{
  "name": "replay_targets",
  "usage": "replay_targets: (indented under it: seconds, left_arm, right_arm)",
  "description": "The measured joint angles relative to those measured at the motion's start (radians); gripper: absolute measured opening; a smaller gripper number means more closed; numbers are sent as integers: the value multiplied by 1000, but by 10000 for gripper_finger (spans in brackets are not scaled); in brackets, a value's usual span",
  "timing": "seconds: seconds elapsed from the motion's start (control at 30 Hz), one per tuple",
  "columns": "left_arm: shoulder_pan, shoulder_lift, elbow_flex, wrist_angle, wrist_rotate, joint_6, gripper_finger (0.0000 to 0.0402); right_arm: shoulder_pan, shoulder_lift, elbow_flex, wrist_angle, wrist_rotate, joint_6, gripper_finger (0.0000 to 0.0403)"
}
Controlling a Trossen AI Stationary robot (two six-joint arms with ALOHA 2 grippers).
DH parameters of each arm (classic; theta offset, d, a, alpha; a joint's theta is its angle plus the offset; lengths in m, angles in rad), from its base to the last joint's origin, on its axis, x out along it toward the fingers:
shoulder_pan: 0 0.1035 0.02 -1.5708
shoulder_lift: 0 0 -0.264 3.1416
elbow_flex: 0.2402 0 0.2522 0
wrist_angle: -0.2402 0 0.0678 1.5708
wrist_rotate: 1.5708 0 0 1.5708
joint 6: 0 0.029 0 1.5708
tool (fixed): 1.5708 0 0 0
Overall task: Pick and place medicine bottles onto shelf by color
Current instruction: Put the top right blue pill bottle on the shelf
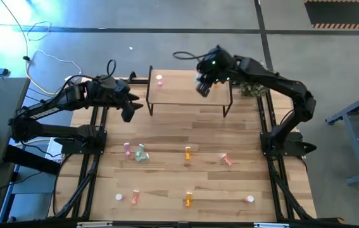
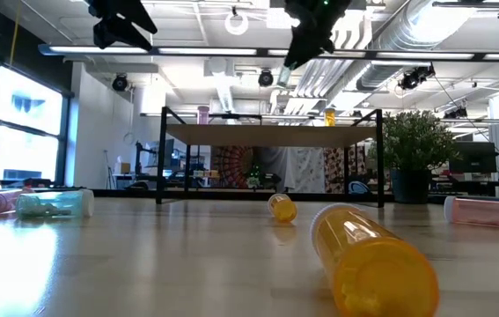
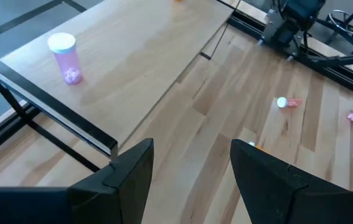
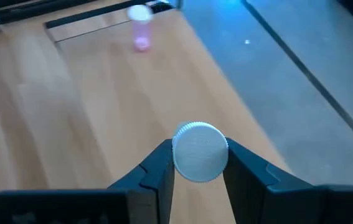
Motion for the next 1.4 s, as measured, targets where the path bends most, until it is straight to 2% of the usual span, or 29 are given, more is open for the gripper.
replay_targets:
  seconds: [0.3, 0.67, 1.4]
  left_arm:
    - [8, 0, 0, 0, 0, 0, 202]
    - [8, 0, 0, 0, 0, 0, 202]
    - [8, 0, 0, 0, 0, 0, 202]
  right_arm:
    - [-105, -5, 0, -91, -40, -18, 103]
    - [-96, 63, 0, -110, -100, -79, 103]
    - [-90, 155, -1, -121, -31, -153, 103]
